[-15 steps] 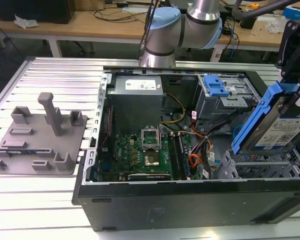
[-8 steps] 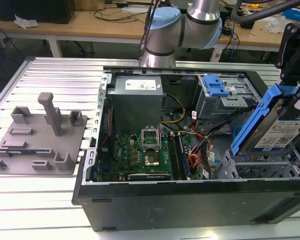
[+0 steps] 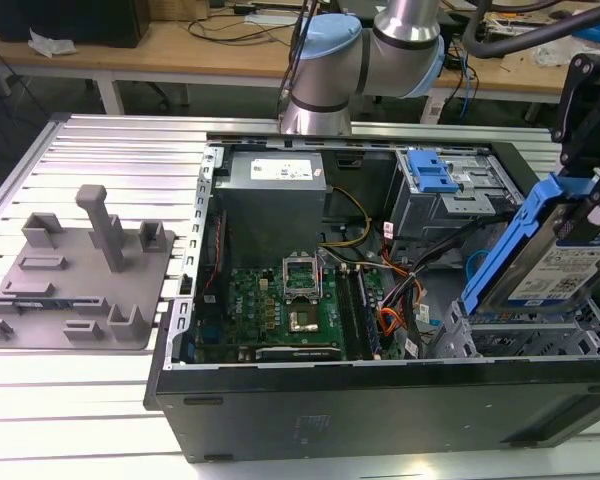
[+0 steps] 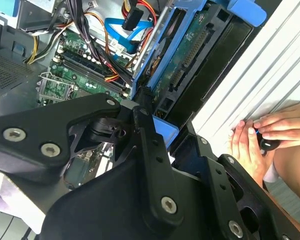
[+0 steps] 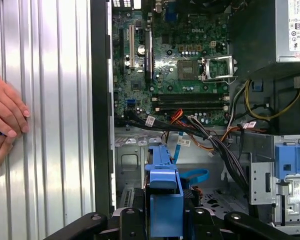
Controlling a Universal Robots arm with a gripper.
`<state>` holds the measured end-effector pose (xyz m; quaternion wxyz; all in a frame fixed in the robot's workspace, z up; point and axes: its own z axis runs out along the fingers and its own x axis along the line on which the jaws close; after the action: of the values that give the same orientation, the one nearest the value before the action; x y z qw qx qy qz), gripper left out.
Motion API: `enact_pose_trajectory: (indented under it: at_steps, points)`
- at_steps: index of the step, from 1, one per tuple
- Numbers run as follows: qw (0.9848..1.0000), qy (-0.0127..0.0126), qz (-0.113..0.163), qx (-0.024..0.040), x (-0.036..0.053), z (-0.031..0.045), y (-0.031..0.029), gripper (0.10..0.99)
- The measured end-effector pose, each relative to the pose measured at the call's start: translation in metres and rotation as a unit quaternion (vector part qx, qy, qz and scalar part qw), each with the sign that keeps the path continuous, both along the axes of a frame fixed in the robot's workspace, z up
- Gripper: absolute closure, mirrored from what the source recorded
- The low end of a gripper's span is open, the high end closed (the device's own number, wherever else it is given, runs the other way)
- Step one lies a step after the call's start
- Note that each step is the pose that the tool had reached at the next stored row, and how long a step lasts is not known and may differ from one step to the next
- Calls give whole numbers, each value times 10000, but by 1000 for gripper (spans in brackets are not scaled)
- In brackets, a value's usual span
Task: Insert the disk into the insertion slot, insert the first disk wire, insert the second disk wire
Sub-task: 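Insert the disk into the insertion slot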
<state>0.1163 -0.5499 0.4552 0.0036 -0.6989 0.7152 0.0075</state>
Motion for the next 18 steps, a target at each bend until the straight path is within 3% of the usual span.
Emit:
enact_pose_trajectory:
  at_steps: [18]
  points:
    - [10000, 23, -3, 0, 5, -179, -7, 722]
